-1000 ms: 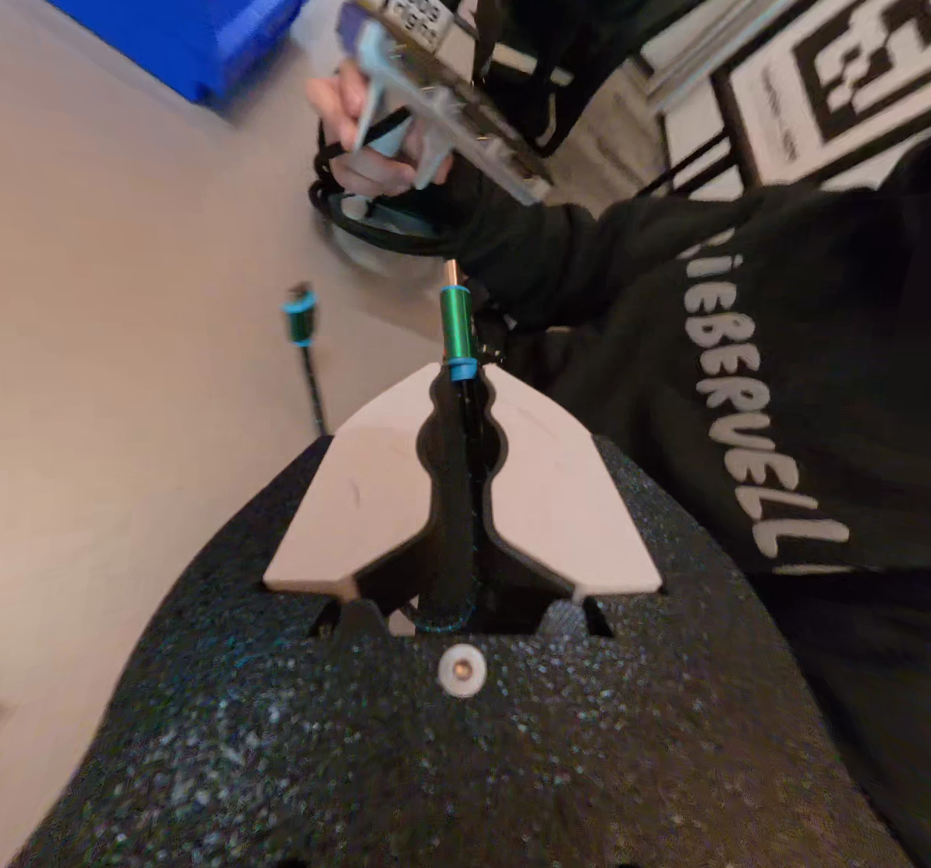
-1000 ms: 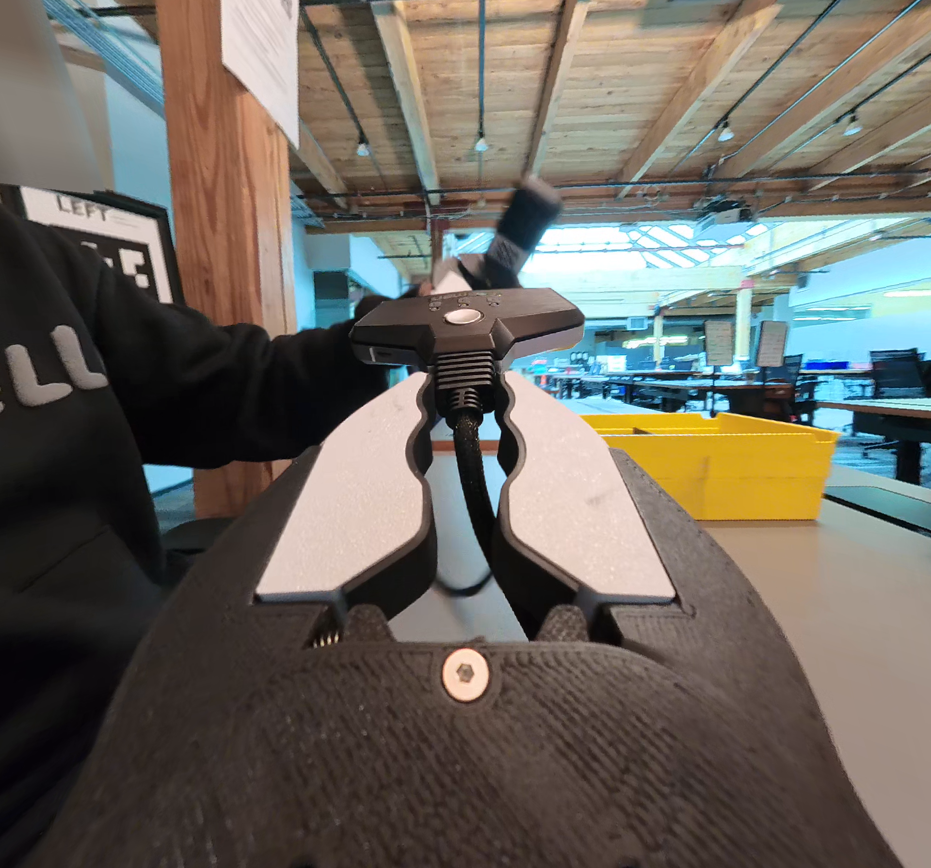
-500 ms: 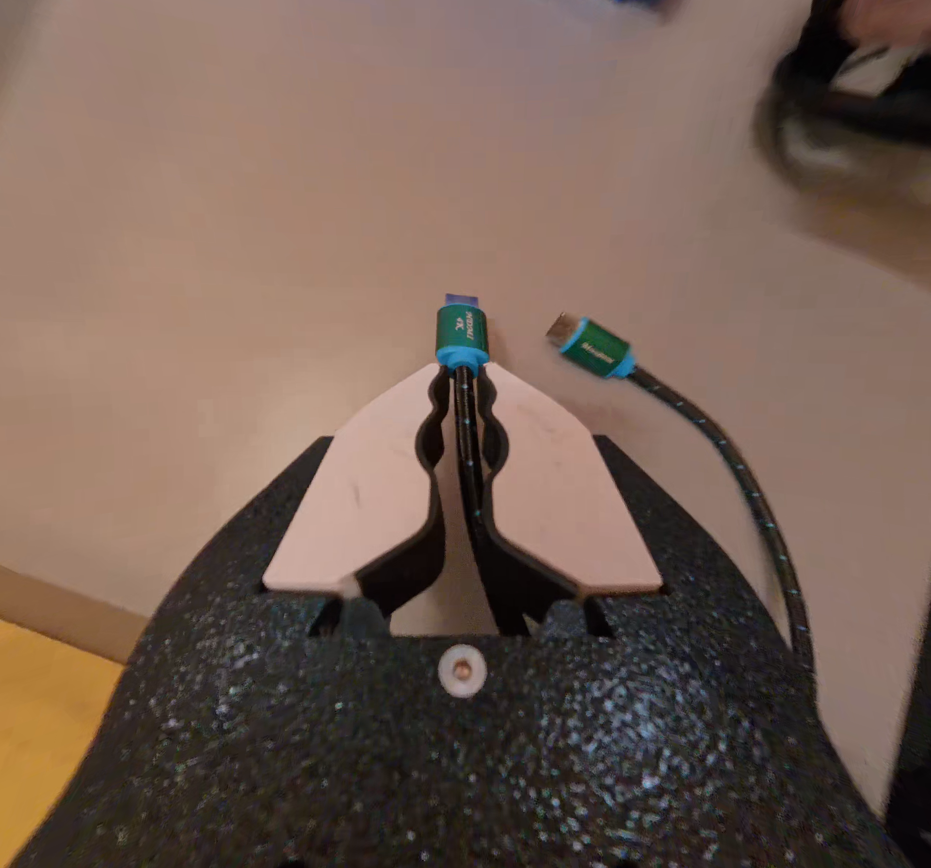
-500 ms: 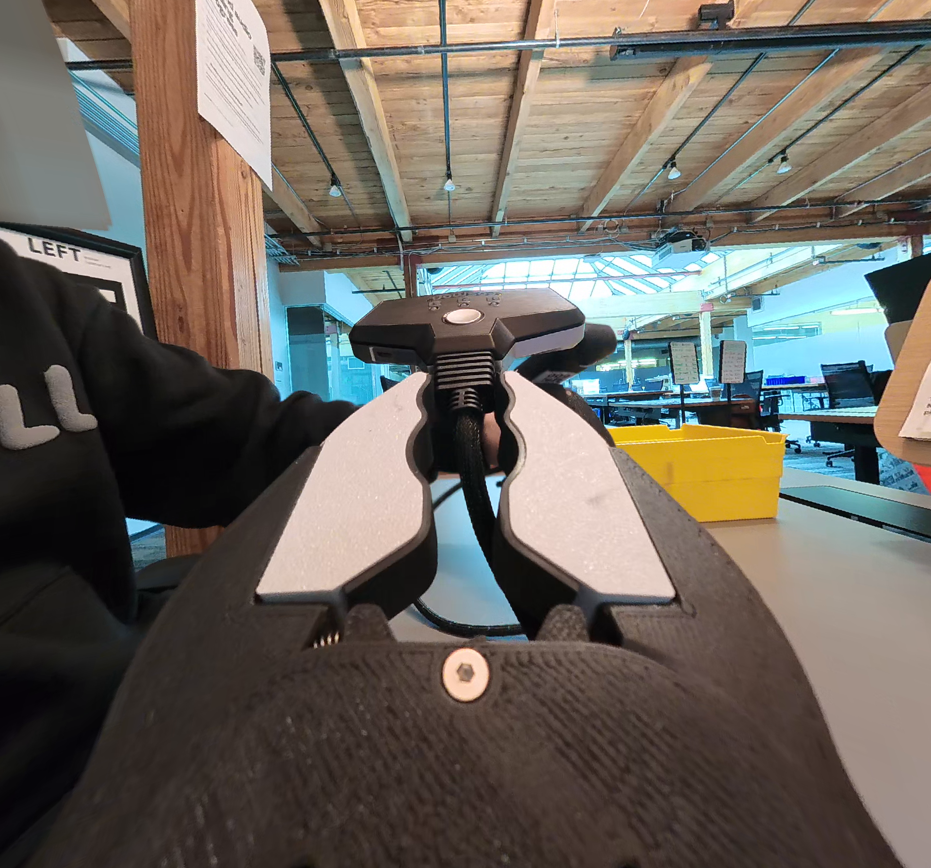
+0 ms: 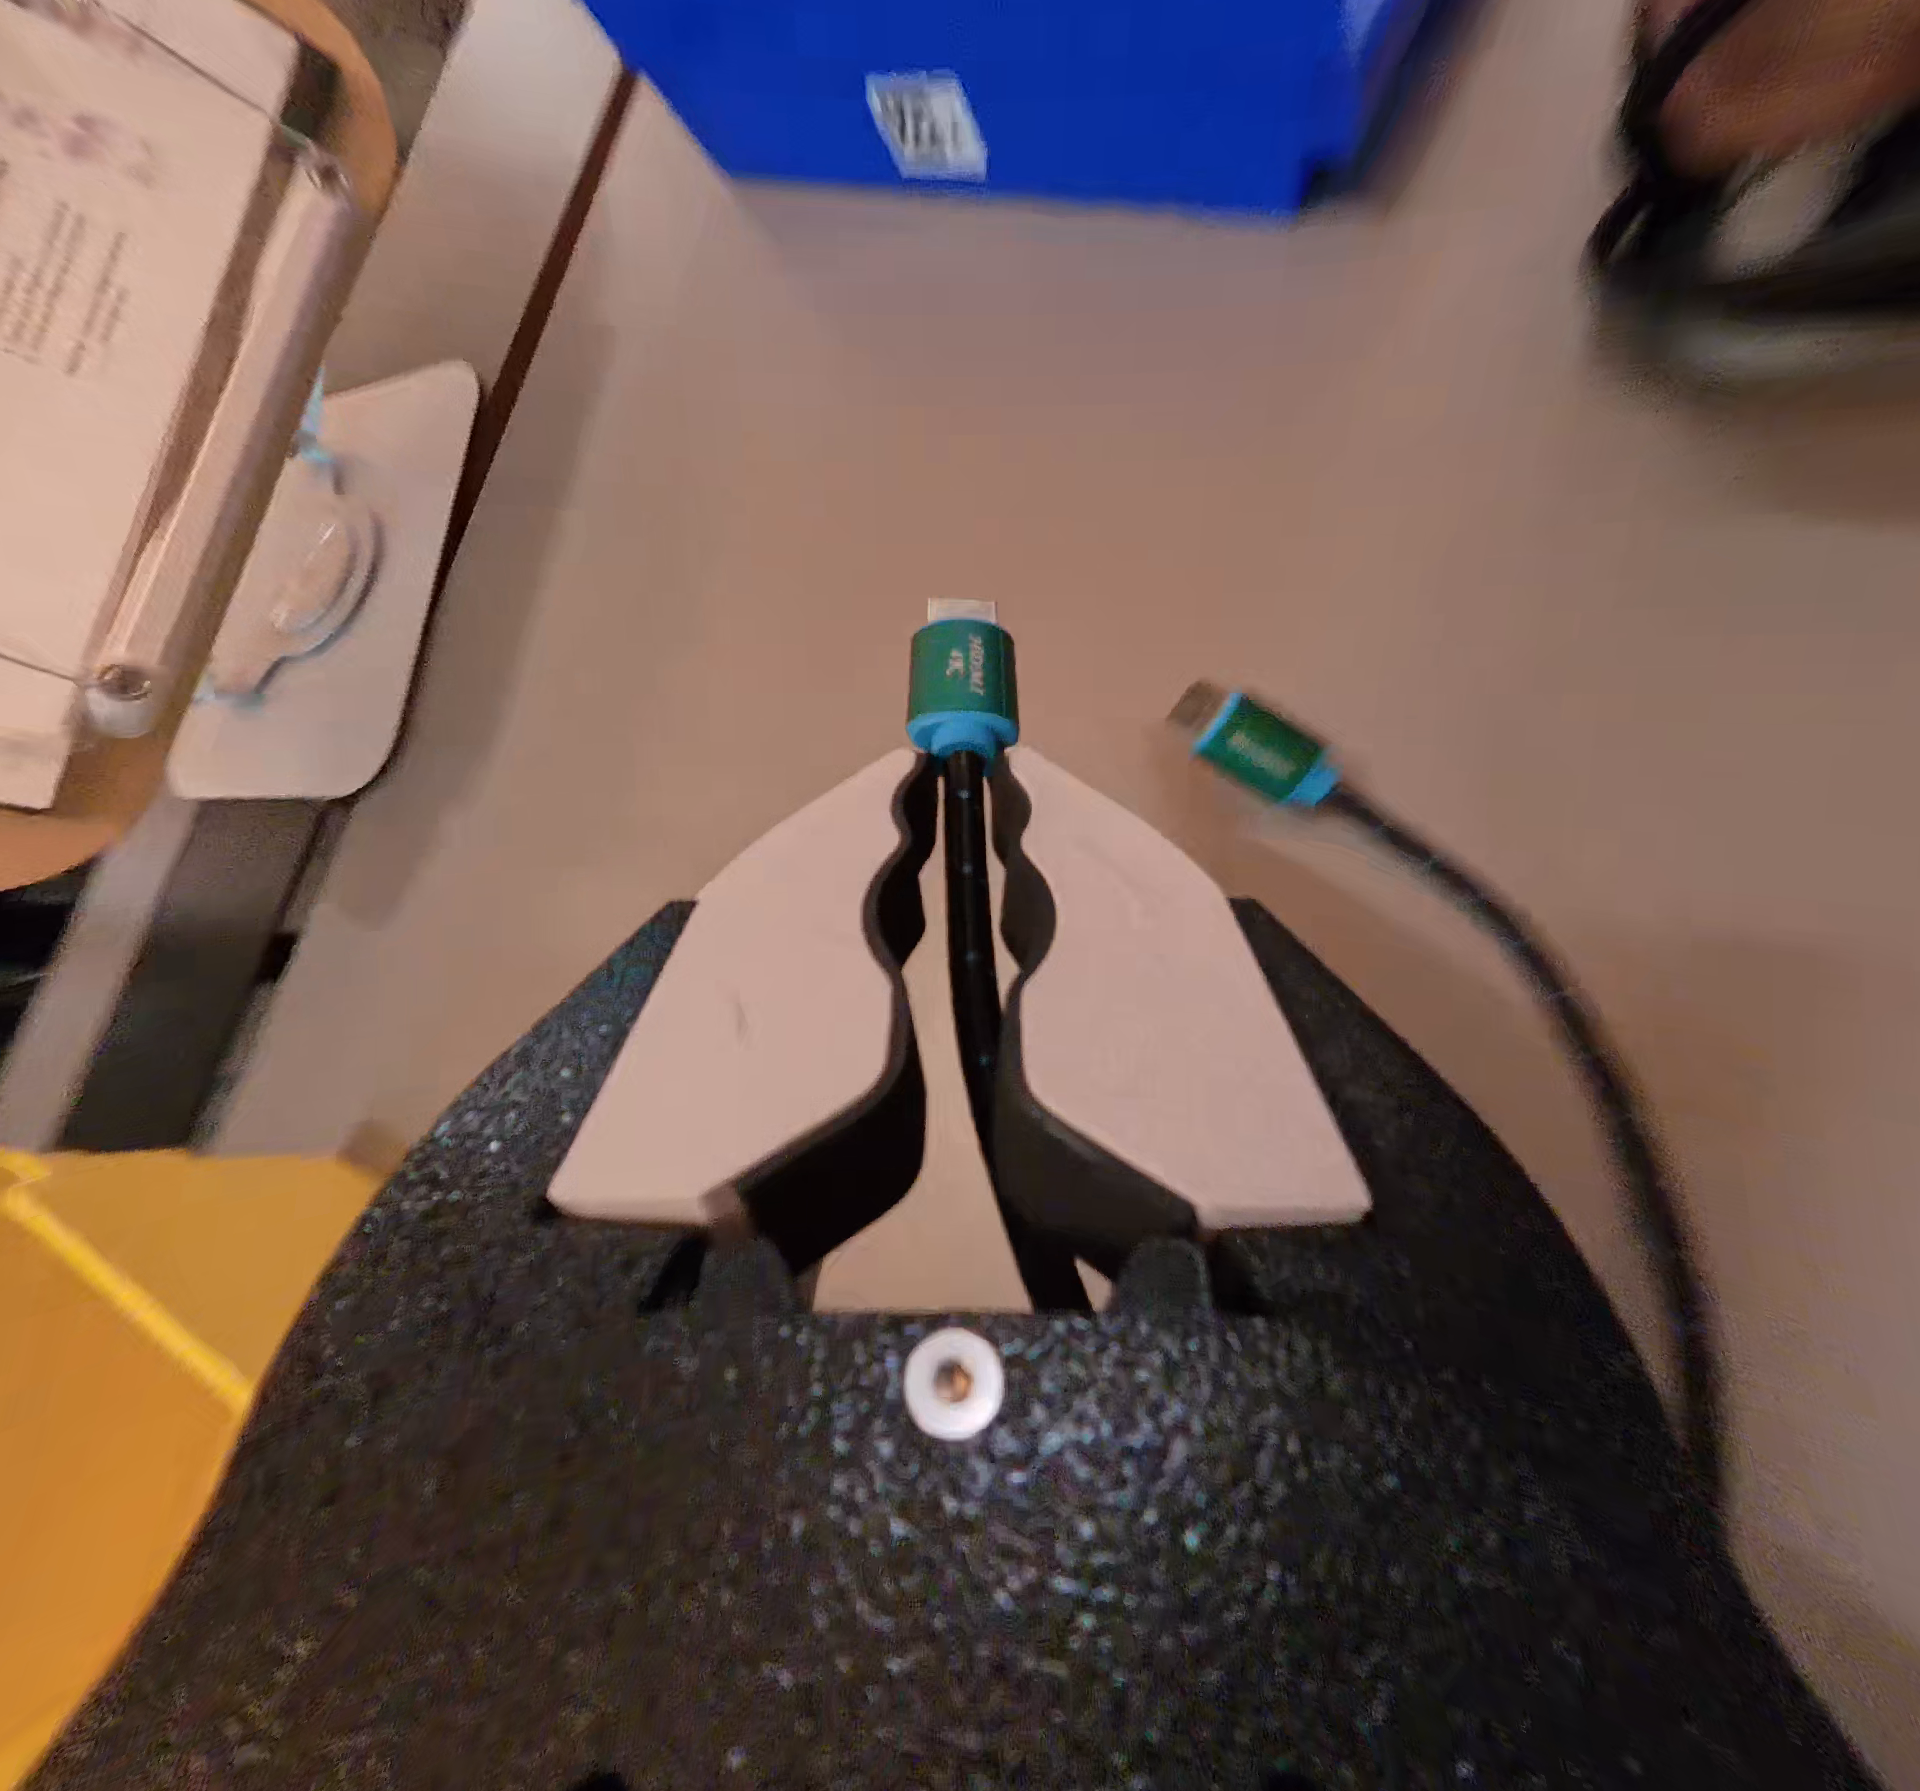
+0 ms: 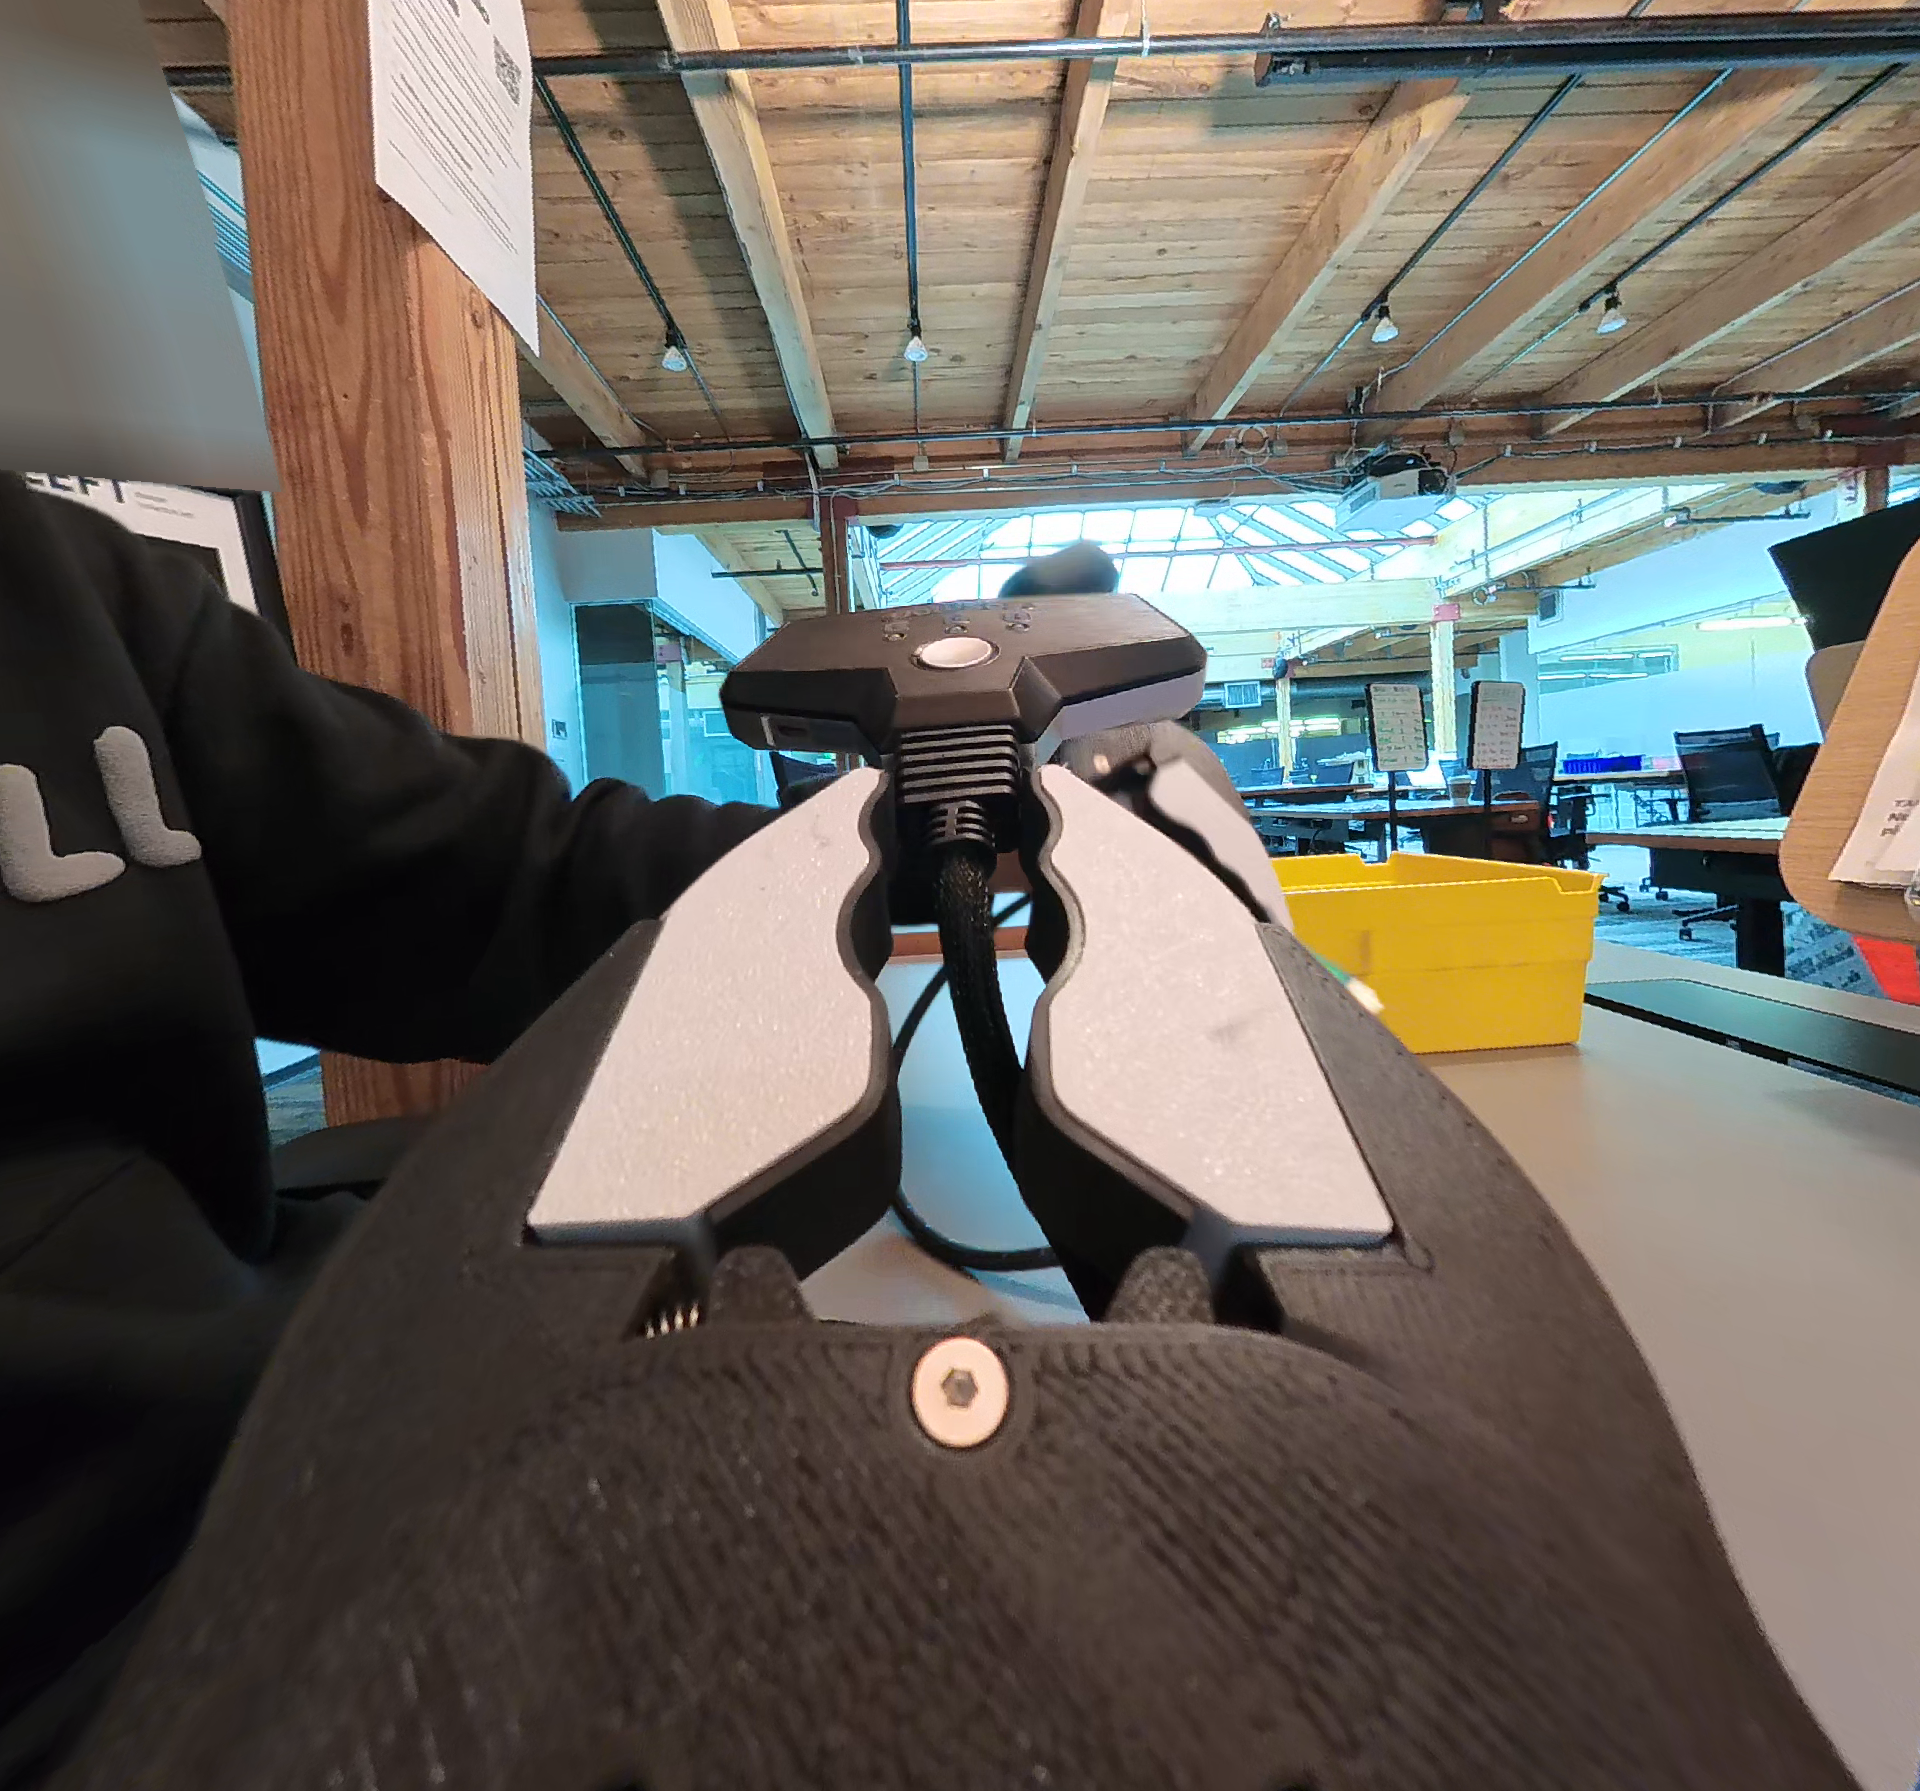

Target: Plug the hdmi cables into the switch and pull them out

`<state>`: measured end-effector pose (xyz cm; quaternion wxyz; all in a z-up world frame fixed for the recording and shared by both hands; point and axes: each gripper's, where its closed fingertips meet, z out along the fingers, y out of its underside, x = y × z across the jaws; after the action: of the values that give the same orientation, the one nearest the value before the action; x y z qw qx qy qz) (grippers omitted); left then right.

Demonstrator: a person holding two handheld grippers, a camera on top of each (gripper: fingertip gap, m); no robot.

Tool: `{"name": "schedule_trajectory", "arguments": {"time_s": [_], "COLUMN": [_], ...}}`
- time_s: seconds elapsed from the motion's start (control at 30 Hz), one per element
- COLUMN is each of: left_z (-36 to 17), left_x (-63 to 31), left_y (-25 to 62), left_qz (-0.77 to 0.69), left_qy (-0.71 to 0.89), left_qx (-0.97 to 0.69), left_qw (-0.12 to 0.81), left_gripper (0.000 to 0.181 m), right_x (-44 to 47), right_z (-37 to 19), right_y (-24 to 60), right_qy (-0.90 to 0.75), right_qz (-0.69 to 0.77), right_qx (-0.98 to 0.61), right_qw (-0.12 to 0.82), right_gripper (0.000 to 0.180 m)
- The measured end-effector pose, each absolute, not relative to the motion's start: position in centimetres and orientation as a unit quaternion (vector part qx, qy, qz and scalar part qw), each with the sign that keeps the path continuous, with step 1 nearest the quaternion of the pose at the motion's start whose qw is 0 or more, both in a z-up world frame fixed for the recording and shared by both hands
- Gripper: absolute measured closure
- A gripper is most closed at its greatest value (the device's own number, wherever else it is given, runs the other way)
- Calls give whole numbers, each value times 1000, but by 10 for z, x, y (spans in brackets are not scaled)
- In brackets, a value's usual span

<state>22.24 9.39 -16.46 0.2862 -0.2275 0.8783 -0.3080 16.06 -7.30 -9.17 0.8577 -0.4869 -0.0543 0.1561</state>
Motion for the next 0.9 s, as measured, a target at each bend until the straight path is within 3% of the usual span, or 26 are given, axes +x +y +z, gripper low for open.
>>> {"name": "schedule_trajectory", "arguments": {"time_s": [0.03,0.17,0.3,0.63,0.9], "left_z": [-152,-100,-76,-55,-71], "left_x": [218,190,155,123,121], "left_y": [88,72,58,28,29], "left_qz": [-352,-492,-510,-469,-411], "left_qy": [865,820,825,852,882], "left_qx": [-235,-236,-220,-219,-220], "left_qw": [267,171,99,78,66], "left_gripper": [171,171,171,171,171], "right_x": [161,160,155,142,132], "right_z": [-91,-89,-91,-89,-93], "right_y": [-74,-77,-76,-71,-68], "right_qy": [-55,-61,-70,-89,-120], "right_qz": [156,158,160,149,126], "right_qx": [-485,-480,-490,-524,-556], "right_qw": [859,861,854,834,813], "right_gripper": [157,157,157,157,157]}}
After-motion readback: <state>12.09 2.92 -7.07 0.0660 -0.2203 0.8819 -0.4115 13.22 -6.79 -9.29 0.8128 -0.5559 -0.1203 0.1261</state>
